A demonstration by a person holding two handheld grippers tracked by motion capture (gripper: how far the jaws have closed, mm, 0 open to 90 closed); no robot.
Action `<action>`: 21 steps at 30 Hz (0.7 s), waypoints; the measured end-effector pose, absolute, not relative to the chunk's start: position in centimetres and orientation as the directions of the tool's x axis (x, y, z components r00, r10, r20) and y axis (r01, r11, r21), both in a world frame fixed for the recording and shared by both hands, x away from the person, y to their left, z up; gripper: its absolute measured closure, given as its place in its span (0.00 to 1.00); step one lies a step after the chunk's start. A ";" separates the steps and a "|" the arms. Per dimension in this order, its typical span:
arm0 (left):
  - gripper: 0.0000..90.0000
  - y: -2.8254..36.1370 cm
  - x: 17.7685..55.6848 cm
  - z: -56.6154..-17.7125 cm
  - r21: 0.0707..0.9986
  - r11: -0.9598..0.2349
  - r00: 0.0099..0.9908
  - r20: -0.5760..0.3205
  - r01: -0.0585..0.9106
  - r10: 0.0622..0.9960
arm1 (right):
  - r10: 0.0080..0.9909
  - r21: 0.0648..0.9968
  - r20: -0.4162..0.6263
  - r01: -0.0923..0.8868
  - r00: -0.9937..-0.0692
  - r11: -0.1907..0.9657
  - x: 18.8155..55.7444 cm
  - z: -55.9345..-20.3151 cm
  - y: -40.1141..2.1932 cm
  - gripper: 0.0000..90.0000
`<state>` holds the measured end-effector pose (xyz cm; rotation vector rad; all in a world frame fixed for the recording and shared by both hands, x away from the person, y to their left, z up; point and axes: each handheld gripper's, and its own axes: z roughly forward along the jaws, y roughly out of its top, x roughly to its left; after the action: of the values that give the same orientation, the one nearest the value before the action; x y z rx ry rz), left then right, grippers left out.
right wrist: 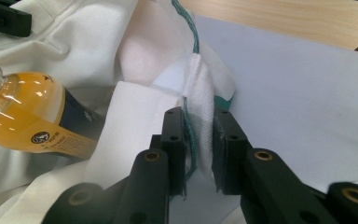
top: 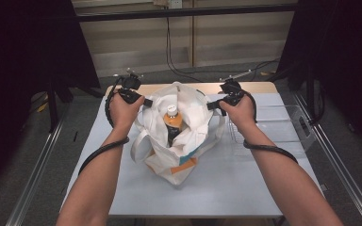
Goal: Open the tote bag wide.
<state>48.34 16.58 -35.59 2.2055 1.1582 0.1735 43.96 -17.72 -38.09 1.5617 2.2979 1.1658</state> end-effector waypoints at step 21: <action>0.90 16.8 48.2 -37.3 0.579 -0.406 0.593 -0.173 0.707 0.786 | 0.847 0.632 0.272 0.749 -0.456 0.200 44.3 -39.3 -17.5 0.86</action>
<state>48.25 16.78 -37.27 2.2062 1.1783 0.1674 44.28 -17.54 -39.31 1.5584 2.3250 1.0971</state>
